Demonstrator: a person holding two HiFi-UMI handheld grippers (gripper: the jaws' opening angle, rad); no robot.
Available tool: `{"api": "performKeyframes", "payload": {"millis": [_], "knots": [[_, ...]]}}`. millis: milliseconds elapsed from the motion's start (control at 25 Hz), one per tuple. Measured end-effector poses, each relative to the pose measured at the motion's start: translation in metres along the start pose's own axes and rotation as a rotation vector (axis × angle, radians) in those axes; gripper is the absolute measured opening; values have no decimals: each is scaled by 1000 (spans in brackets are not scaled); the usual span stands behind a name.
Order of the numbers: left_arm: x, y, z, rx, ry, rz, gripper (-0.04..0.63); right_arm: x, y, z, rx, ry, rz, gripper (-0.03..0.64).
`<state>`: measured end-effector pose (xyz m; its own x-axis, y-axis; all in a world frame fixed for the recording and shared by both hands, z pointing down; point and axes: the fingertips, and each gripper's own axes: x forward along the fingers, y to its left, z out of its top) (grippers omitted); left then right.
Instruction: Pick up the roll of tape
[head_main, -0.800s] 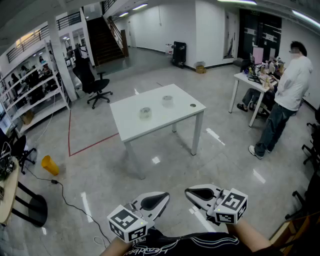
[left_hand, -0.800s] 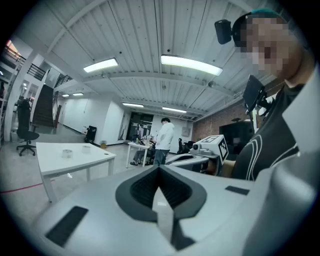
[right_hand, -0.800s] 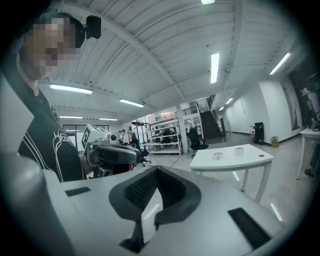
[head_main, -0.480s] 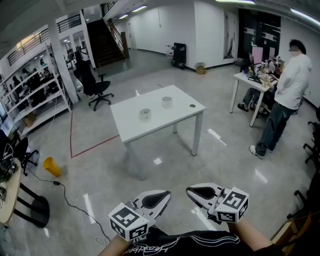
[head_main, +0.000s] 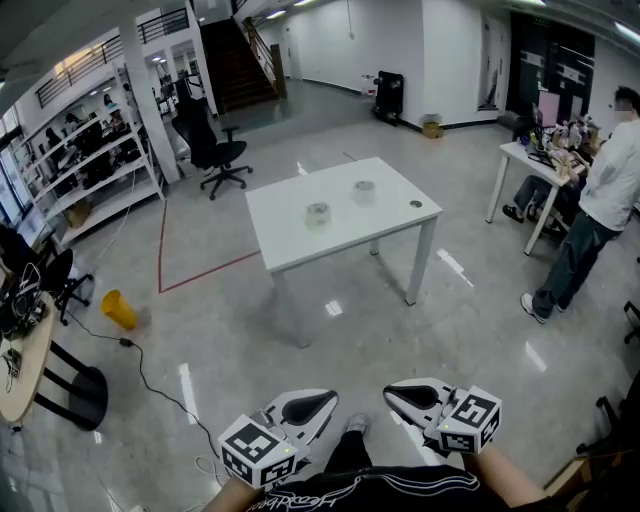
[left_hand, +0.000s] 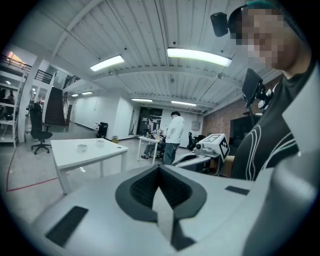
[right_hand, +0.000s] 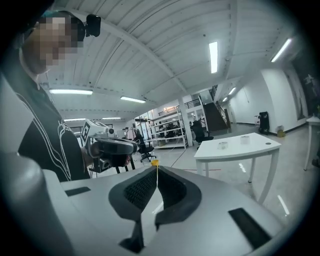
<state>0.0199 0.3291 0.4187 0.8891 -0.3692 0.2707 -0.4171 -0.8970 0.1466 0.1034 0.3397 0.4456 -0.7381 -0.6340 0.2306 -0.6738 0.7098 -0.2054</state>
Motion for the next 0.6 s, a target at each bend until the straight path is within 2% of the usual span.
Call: {"api": "performKeyframes", "payload": {"millis": [200, 360, 600], "knots": [[16, 42, 0, -69, -40, 24, 3, 24, -24, -1, -48, 30, 9, 12], [34, 81, 6, -43, -65, 30, 3, 55, -59, 1, -45, 29, -9, 12], [64, 187, 18, -72, -61, 47, 3, 128, -124, 22, -60, 61, -38, 12]]}}
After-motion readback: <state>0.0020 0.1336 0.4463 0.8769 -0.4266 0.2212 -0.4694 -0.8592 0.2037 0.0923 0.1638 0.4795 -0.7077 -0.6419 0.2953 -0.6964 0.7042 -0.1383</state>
